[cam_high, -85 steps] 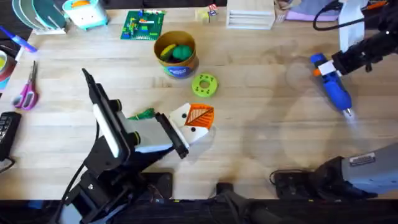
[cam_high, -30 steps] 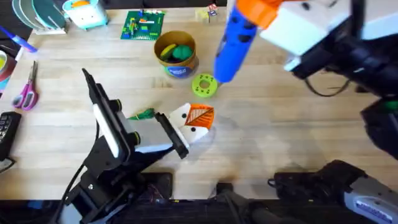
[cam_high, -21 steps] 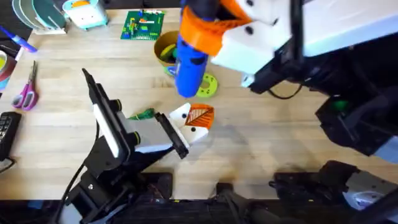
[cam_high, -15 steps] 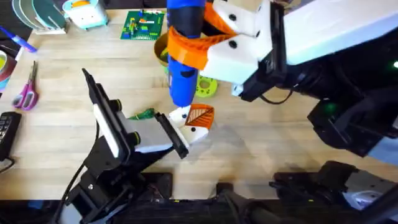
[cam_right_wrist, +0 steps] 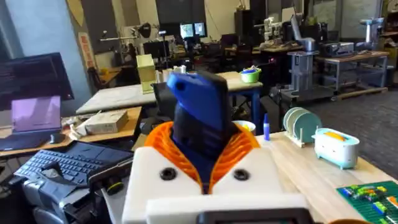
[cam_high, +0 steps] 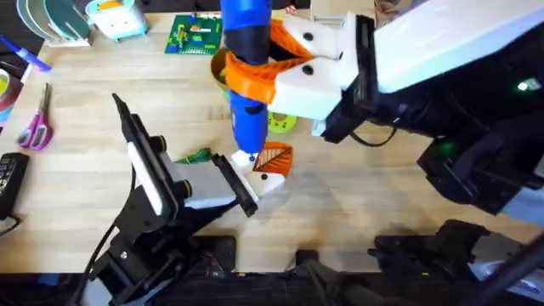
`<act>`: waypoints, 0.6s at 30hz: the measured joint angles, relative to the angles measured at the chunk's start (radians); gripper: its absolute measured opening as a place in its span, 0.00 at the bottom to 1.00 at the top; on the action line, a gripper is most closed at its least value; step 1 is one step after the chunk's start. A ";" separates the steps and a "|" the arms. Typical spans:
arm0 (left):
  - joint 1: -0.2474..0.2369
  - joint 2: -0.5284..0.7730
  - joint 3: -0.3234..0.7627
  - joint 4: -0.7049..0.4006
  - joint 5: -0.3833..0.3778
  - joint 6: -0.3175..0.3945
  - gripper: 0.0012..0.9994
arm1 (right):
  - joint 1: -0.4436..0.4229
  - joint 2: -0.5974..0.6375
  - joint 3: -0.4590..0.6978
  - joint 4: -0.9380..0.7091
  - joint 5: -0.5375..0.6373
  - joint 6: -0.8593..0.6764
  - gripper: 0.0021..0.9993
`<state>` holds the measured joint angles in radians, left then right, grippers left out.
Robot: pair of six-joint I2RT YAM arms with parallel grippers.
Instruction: Pick up the gripper from the table and insert it into the empty holder that is missing its gripper. Then pick up a screw, insert it into the mounting hole, and use the screwdriver to tighten it. Finally, clean up the table by picking up the vegetable and placing it into the bucket.
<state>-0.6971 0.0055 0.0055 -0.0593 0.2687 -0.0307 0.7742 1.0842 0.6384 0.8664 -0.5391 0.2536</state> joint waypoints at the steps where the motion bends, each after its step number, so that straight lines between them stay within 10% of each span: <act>1: 0.000 0.000 0.000 0.000 0.000 0.000 0.02 | 0.000 0.003 0.000 0.000 0.000 0.000 0.02; 18: 0.000 0.000 0.000 0.000 0.000 0.000 0.02 | 0.000 0.044 0.000 0.017 0.011 0.001 0.02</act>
<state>-0.6971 0.0055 0.0055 -0.0594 0.2687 -0.0307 0.7742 1.1278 0.6380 0.8835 -0.5282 0.2542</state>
